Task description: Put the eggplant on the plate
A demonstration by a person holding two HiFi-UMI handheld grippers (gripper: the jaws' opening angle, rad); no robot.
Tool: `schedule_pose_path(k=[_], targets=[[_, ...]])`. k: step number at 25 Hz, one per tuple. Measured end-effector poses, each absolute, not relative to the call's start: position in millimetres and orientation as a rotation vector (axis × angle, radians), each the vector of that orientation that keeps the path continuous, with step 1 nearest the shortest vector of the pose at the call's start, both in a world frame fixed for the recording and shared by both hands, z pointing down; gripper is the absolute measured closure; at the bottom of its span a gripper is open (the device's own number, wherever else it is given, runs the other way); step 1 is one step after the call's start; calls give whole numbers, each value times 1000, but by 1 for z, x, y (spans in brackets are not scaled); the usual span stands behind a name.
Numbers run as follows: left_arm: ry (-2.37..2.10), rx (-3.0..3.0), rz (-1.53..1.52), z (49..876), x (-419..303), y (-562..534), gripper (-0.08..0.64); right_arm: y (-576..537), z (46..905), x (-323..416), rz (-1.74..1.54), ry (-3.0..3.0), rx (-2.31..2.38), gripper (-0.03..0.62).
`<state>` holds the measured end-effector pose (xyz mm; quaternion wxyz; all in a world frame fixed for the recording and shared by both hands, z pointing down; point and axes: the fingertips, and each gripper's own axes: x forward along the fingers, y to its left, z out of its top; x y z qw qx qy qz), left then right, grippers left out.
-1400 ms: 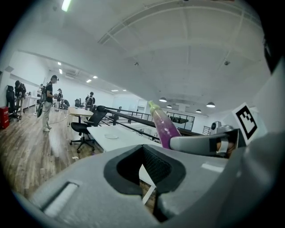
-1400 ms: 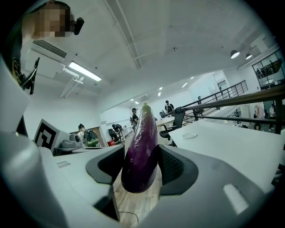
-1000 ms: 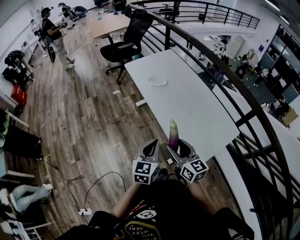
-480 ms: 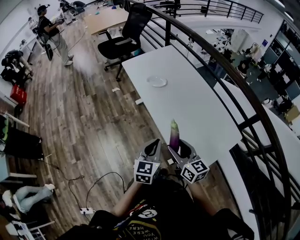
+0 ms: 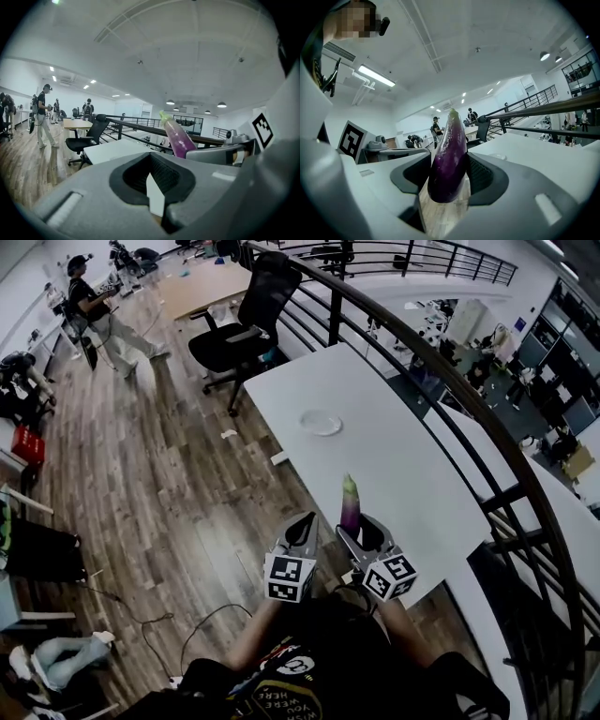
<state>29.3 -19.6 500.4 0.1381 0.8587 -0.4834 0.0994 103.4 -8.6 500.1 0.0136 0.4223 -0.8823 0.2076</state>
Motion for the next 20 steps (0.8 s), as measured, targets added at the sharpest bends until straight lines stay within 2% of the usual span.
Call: schedule_pose_path(k=[10, 20], targets=[[-1231, 2510, 292, 520, -4, -66, 555, -51, 512, 60, 649, -2668, 1365, 356], [-1280, 2442, 293, 539, -35, -110, 555, -106, 532, 40, 668, -2642, 1315, 356]])
